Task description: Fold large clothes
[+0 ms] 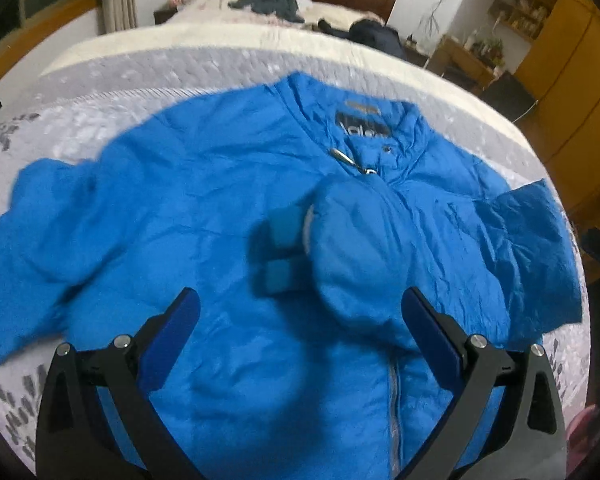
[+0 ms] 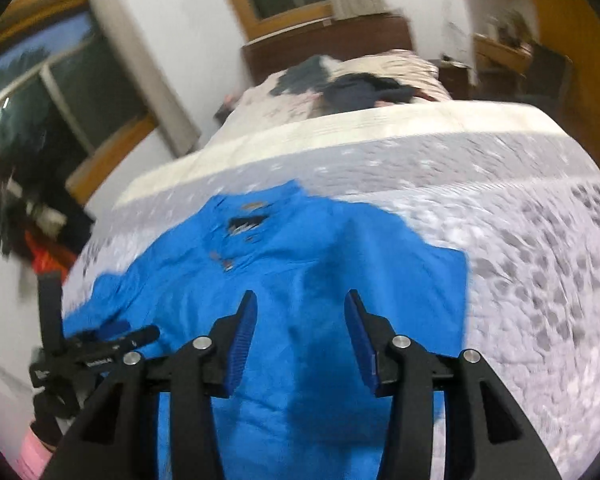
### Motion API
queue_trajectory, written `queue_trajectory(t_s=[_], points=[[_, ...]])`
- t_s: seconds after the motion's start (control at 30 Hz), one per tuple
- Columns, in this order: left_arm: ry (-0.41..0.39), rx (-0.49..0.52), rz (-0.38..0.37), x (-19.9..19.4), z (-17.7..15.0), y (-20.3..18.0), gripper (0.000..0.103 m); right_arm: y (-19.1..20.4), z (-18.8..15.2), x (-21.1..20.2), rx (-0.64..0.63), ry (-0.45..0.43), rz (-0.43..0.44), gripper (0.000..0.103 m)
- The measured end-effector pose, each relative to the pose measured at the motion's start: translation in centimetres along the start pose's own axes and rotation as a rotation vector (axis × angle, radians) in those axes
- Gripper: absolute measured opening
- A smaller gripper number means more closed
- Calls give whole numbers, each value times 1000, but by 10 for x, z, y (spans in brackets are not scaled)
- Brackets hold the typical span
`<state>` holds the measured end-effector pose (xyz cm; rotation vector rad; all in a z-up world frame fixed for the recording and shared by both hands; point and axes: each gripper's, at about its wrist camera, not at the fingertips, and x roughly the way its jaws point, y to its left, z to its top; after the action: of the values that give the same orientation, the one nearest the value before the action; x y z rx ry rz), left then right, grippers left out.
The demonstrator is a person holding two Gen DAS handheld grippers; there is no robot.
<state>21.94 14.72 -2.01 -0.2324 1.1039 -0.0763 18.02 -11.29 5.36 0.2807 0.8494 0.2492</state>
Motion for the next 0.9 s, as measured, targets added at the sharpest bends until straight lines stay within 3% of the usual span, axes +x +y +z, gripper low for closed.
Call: queue_trajectory(t_s=[0.07, 0.13, 0.23, 0.3, 0.4, 0.53, 0.67, 0.9], points=[[24, -13, 3, 13, 6, -5, 96, -19, -2, 4, 40, -6, -20, 47], [51, -26, -1, 25, 12, -9, 71, -28, -2, 9, 53, 14, -45, 48], [62, -65, -16, 34, 16, -12, 58, -39, -4, 9, 66, 9, -59, 48], [48, -64, -29, 32, 17, -17, 39, -45, -4, 5, 78, 4, -45, 48], [4, -63, -39, 20, 18, -22, 25, -48, -1, 1, 98, -16, -57, 48], [-90, -99, -50, -13, 20, -6, 19, -62, 2, -5, 131, -33, -70, 48], [-176, -110, 7, -41, 23, 19, 19, -64, 0, 7, 124, 5, -90, 48], [-90, -170, 36, -18, 10, 61, 23, -52, -16, 54, 64, 137, -140, 48]])
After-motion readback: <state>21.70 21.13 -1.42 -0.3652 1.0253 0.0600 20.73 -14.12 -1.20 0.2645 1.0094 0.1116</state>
